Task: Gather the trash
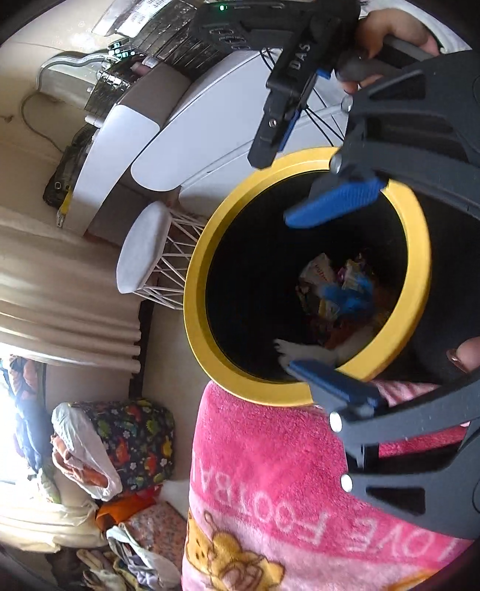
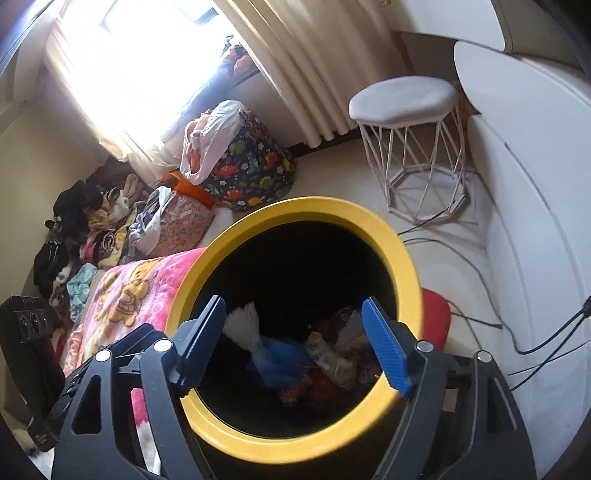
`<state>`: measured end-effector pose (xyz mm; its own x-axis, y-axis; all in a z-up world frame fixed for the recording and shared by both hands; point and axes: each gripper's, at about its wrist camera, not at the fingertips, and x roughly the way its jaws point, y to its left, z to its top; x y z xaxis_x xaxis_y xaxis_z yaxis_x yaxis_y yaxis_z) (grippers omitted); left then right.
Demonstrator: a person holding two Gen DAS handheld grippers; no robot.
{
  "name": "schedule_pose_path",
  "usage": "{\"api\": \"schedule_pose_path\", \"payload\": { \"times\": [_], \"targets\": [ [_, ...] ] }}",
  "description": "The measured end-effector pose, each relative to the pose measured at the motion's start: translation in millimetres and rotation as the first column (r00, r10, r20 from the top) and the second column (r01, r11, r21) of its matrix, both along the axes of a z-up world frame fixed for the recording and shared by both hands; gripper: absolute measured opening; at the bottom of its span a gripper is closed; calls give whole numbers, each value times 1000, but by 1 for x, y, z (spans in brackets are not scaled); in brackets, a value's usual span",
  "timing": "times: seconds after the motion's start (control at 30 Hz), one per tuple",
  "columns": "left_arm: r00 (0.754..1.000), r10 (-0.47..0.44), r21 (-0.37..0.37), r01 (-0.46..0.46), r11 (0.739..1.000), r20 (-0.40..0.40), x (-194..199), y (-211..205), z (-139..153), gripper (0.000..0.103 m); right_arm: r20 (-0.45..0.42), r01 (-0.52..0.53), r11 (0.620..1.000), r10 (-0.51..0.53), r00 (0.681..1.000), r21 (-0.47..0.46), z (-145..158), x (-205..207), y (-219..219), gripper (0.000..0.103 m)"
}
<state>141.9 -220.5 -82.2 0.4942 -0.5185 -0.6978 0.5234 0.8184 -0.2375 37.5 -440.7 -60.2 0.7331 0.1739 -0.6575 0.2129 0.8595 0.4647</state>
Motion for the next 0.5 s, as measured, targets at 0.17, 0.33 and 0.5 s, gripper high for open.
{"api": "schedule_pose_path", "payload": {
  "times": [0.17,0.33,0.5],
  "targets": [
    [996,63,-20,-62,998,60,-13,19,15,92,89,-19,991,31,996,-129,20,-15,20,89],
    [979,154,-42,-150,988,133,-28,45,32,92,230,-11,970,68,971,-242,37,-33,42,96],
    [943,240,-38,-238,971,231,-52,69,47,92,357,12,951,104,928,-310,47,-53,59,97]
  ]
}}
